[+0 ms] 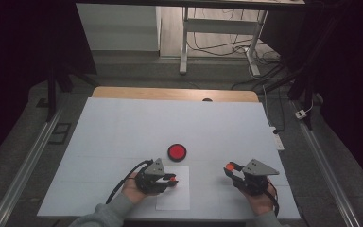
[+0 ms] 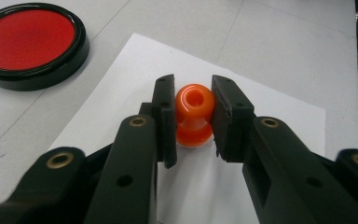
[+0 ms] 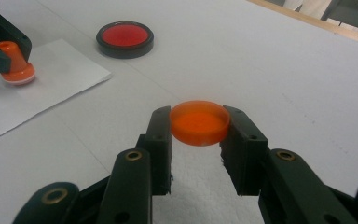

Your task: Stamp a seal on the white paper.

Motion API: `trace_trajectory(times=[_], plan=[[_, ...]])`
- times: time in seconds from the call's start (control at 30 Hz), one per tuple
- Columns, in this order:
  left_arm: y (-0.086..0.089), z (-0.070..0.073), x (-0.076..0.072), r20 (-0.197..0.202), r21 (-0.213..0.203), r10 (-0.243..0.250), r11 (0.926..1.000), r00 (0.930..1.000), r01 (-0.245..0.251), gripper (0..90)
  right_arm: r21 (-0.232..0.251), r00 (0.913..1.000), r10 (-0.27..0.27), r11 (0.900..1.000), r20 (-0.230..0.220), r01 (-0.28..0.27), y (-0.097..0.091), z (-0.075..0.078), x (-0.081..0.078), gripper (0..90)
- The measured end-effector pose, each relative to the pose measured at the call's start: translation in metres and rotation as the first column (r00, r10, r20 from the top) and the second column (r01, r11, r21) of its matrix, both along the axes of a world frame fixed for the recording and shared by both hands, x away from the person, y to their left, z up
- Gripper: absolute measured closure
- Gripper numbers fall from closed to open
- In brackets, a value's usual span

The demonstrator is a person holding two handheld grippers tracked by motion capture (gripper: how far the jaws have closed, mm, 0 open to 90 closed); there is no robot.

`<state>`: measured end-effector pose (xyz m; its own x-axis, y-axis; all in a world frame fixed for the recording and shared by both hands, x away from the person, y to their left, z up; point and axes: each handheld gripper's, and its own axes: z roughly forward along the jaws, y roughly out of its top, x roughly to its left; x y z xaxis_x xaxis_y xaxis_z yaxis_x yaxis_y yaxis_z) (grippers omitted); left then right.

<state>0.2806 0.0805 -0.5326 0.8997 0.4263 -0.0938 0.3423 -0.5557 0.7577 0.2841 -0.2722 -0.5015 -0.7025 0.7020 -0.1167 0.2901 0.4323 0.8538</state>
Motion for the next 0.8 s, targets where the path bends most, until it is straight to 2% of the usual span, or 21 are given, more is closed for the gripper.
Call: trace_trajectory(times=[0.1,0.23,0.47,0.8], plan=[[-0.0011,-0.0014,-0.0006,0.008,0.019,-0.004,0.9998,1.0000,0.004,72.1,0.005,1.0000,0.000,1.0000,0.002,0.000,-0.0001,0.0001,-0.0001,64.5],[-0.0010,-0.0028,-0.0021,0.015,0.013,0.002,0.9999,0.9999,-0.002,72.2,0.005,1.0000,-0.001,1.0000,0.003,0.001,0.0000,0.0002,-0.0003,64.5],[-0.0017,-0.0045,-0.0070,0.062,0.025,-0.001,0.9997,0.9981,0.000,72.6,0.008,1.0000,-0.002,1.0000,0.006,0.002,-0.0004,0.0008,-0.0006,64.5],[-0.0019,-0.0055,-0.0095,0.086,0.030,-0.002,0.9996,0.9963,-0.001,72.8,0.008,0.9999,-0.007,0.9999,0.009,0.006,-0.0009,0.0022,-0.0011,64.4]])
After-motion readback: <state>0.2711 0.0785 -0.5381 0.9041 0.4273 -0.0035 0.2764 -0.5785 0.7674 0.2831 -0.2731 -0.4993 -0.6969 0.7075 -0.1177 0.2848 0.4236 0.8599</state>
